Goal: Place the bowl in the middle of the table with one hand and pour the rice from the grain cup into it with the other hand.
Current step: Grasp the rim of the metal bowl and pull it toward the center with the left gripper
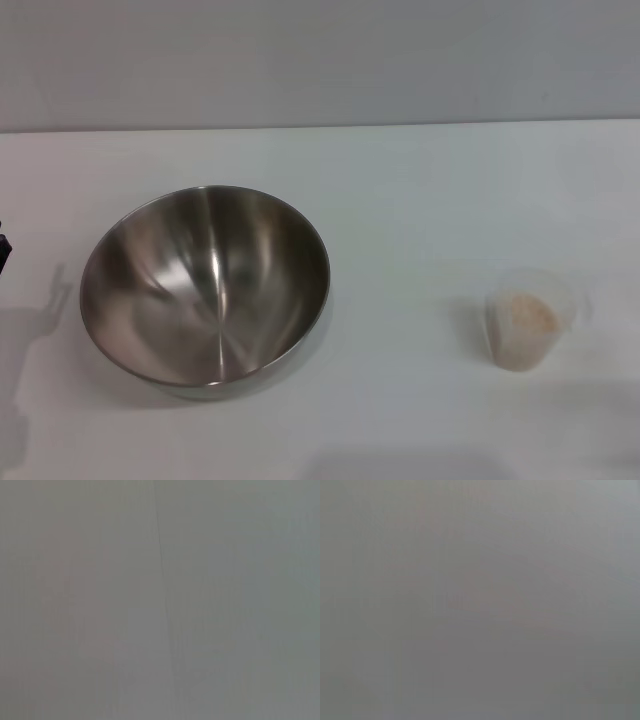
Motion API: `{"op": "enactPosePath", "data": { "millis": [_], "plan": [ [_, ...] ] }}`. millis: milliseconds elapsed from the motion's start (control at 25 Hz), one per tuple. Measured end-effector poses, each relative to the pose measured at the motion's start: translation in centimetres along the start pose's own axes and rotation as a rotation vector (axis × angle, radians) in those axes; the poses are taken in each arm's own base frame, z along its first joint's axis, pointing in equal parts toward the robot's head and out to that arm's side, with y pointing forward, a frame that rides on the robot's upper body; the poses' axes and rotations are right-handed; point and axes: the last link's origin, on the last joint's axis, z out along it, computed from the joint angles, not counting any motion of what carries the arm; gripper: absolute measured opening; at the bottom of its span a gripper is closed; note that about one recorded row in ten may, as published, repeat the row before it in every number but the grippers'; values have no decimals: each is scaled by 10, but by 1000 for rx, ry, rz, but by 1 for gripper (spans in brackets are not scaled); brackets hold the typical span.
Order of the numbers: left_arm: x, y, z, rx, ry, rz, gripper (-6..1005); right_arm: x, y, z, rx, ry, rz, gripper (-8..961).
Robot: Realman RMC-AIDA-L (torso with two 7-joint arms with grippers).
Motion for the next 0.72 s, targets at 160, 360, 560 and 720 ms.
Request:
{"op": "enactPosePath", "data": {
  "millis": [160,360,560,720],
  "plan": [
    [0,0,0,0,0,1,834,0,1,1,-3,2,-1,737],
    [0,0,0,1,2,-1,834,1,1,1,-5,5,-1,737],
    [0,-1,1,2,2,-1,834,2,1,1,-5,11,-4,737],
    [0,-1,0,3,1,-1,834,2,1,1,-6,10,-5,737]
  ]
}}
